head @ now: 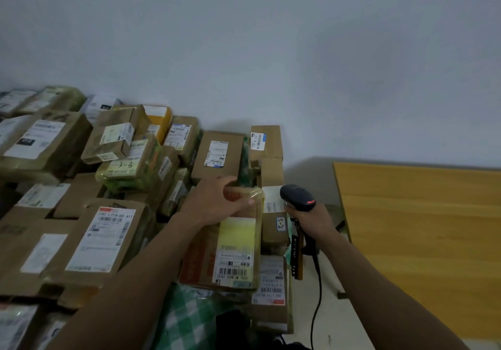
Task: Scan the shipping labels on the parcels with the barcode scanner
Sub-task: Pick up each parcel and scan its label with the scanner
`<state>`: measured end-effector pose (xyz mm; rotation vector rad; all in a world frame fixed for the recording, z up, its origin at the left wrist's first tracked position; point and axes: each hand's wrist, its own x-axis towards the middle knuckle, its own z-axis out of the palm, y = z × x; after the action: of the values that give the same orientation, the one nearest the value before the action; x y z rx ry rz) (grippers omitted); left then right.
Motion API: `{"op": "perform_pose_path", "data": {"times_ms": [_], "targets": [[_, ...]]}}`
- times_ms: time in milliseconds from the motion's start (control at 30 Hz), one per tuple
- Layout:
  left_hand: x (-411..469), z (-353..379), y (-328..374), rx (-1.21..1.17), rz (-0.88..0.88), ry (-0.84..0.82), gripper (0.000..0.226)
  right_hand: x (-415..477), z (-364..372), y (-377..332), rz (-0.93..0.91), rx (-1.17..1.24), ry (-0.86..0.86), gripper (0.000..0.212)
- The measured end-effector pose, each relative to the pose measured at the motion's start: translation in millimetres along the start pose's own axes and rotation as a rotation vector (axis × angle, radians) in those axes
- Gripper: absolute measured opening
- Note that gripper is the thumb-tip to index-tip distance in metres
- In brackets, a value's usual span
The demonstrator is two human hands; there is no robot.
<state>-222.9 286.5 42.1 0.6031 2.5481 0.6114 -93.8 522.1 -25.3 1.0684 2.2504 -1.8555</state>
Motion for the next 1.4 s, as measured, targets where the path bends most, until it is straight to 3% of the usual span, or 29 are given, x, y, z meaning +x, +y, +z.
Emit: {"op": "perform_pose_path", "data": {"times_ms": [167, 233, 400, 467, 633, 800, 900, 1200, 1400], "targets": [[36, -24, 0, -0.154, 0.009, 0.162, 0.039, 13, -13, -33, -0.215, -0.243, 0.022, 0.029], [59, -33, -8, -0.154, -0.016, 0.216, 0.033, 23, -10, -61, -0.276, -0.307, 0.019, 0.02], [124, -30, -44, -0.145, -0.099, 0.194, 0.05, 60, 12, -113, -0.344, -0.454, -0.124, 0.017], [145, -21, -58, -0.14, -0.135, 0.17, 0.056, 75, 26, -121, -0.316, -0.53, -0.201, 0.041], [188, 12, -87, -0.213, -0.261, 0.218, 0.057, 104, 52, -118, -0.28, -0.565, -0.319, 0.052], [220, 49, -112, -0.171, -0.421, 0.073, 0.121, 124, 59, -103, -0.229, -0.558, -0.317, 0.047], [218, 57, -113, -0.149, -0.462, 0.029, 0.142, 130, 58, -99, -0.205, -0.568, -0.316, 0.043], [224, 63, -116, -0.208, -0.508, 0.12, 0.148, 129, 67, -100, -0.19, -0.692, -0.293, 0.044], [217, 63, -100, -0.243, -0.406, 0.332, 0.138, 128, 68, -101, -0.177, -0.717, -0.276, 0.049]]}}
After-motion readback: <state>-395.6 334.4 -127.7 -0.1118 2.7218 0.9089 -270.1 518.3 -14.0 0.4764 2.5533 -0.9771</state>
